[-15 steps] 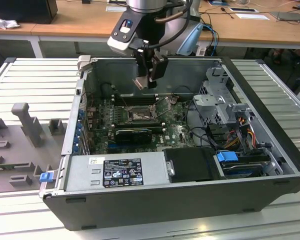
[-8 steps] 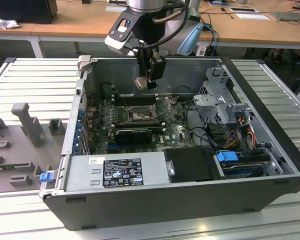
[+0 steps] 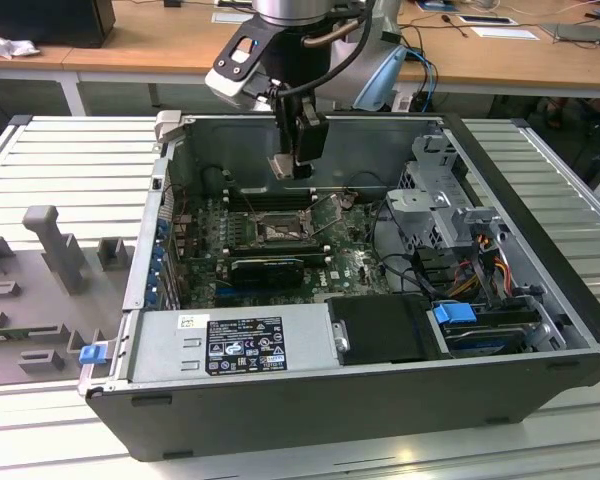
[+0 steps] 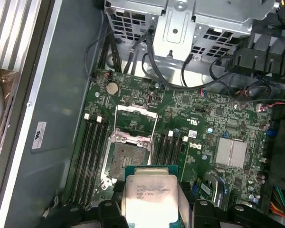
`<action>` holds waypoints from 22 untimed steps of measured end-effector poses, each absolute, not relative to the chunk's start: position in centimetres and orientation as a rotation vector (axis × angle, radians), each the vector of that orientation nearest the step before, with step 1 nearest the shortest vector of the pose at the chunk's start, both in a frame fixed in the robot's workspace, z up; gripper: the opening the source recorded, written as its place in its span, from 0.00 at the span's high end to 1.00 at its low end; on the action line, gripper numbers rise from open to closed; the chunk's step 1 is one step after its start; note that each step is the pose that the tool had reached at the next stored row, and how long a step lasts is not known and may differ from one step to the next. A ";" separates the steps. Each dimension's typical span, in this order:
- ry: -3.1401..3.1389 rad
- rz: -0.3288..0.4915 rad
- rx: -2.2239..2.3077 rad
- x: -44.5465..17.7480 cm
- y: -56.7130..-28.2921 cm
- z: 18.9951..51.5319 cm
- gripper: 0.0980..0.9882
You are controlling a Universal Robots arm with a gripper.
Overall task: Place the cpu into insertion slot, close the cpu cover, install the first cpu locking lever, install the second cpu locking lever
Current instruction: 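Place the cpu into insertion slot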
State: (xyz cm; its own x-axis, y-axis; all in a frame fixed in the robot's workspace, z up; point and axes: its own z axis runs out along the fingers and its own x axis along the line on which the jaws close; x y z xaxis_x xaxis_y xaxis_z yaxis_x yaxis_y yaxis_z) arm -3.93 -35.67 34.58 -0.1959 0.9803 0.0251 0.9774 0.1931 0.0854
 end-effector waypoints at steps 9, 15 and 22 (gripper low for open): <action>2.313 0.125 2.065 -3.9 -35.7 34.6 0.52; 2.271 0.124 2.109 -3.9 -35.7 34.3 0.52; 2.271 0.123 2.109 -3.9 -35.7 33.9 0.52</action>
State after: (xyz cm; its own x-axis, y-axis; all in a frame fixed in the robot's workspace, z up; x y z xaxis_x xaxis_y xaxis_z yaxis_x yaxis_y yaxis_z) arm -3.93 -35.67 33.89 -0.0747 0.9969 0.0247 0.9937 0.0723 0.0853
